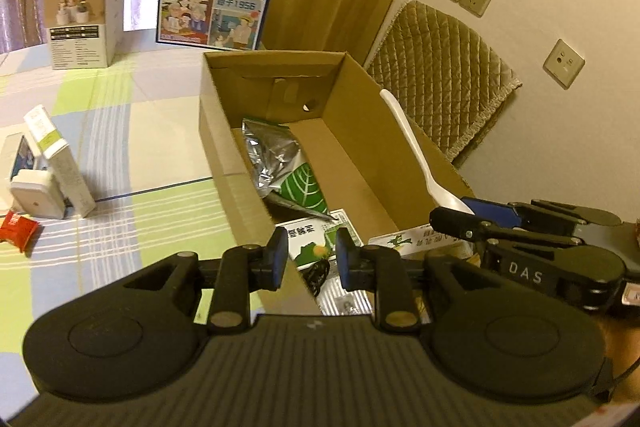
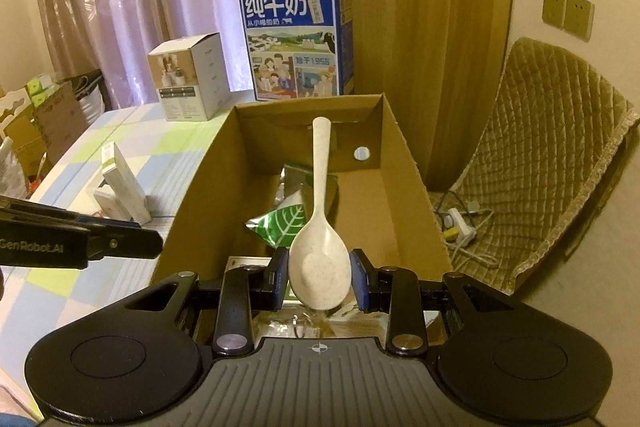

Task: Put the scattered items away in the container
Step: 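Open both tools to drop the cable and spoon into the box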

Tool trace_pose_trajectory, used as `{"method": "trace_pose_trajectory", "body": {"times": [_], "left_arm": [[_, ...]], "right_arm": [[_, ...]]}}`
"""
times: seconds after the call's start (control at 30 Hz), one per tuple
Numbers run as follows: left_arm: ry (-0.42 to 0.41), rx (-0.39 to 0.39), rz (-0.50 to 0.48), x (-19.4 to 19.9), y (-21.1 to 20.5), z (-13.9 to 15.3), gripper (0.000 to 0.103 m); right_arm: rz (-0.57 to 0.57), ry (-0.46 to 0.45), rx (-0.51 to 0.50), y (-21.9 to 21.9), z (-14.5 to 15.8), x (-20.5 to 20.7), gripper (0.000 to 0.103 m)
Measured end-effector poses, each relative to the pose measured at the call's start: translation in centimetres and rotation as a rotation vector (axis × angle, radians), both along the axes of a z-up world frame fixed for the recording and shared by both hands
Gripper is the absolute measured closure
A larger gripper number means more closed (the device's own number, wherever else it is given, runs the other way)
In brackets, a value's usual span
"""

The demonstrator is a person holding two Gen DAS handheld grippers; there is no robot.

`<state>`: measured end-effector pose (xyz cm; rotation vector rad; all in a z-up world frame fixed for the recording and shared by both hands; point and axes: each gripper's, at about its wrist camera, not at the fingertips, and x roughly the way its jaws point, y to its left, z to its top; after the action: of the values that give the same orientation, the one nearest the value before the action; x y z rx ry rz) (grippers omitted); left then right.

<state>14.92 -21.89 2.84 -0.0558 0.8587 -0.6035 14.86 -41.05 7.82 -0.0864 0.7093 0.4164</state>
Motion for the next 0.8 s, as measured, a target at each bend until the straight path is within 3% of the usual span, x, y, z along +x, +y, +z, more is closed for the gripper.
{"method": "trace_pose_trajectory", "body": {"times": [0.43,0.57,0.8], "left_arm": [[-0.012,-0.004,0.020,-1.0,1.9,0.6,0.080],[-0.008,0.000,0.031,-1.0,2.5,0.5,0.079],[0.001,0.007,0.065,-1.4,4.5,0.2,0.076]], "right_arm": [[0.010,-0.020,-0.001,1.6,0.7,0.4,0.072],[0.000,-0.031,0.010,1.8,0.9,0.5,0.053],[-0.016,-0.021,0.028,1.4,0.9,-0.6,0.050]]}}
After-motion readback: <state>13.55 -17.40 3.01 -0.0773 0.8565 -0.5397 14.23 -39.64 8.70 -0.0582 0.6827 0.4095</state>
